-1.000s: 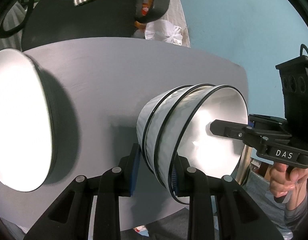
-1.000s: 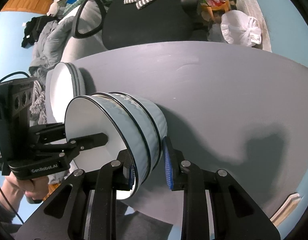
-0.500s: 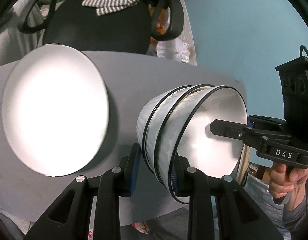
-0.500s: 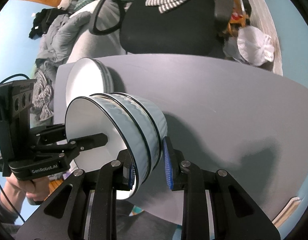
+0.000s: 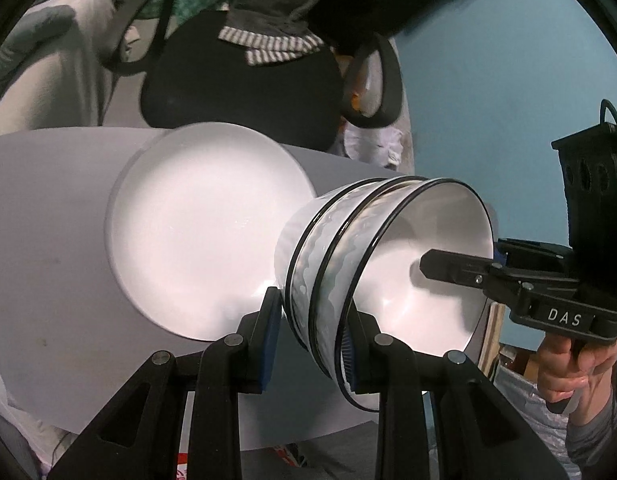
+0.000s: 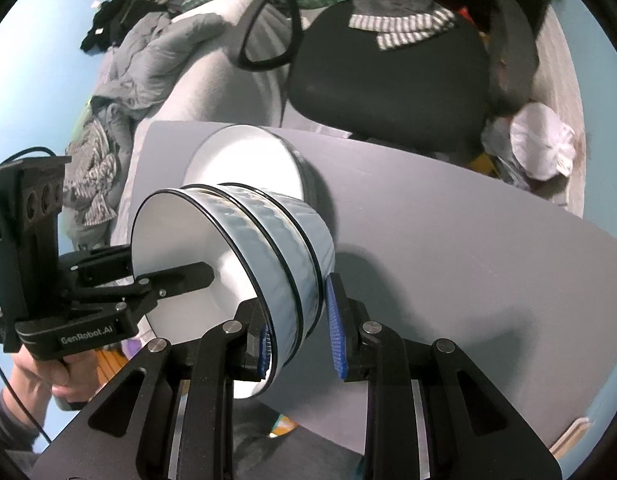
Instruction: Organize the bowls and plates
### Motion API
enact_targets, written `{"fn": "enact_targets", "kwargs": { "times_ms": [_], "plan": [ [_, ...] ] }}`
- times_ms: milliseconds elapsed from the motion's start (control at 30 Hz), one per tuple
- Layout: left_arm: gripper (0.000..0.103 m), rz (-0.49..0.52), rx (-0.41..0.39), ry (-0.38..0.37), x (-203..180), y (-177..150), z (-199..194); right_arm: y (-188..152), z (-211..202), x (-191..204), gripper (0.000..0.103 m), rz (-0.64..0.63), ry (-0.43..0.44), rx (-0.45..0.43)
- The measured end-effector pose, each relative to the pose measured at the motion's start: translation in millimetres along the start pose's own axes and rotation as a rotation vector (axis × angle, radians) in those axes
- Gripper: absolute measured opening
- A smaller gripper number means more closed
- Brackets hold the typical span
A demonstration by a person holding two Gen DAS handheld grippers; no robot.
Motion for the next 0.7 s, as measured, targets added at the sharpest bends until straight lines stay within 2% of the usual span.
{"fn": "enact_targets", "kwargs": {
  "times_ms": [200,433,567,700],
  "plan": [
    [0.027,-0.035,-0.029,0.002,30,17,-8,18,25,21,0.022,-0.024,0.012,0.03],
    [0.023,-0.053,-0.018,0.017,68,45,7,30,77,22,0.02,0.032,0.033,0.103],
    [0.018,-0.043,-0.007,-0.015,69,56,6,38,75,28,0.018,0.061,0.06,0.078],
    [0.018,-0.003,-0.018,-0.004,66,60,7,43,76,32,0.017,0.035,0.006,0.117]
  ]
}}
Point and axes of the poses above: each gripper's, at about its wrist camera, not at the fingertips, and z roughly the way its jaws point, x to its left, y to its top, the point moved 3 cm from there along z, roughly the way its jaws point, and after that the axes turned 12 degrees about -z, right-handed, at the moved point
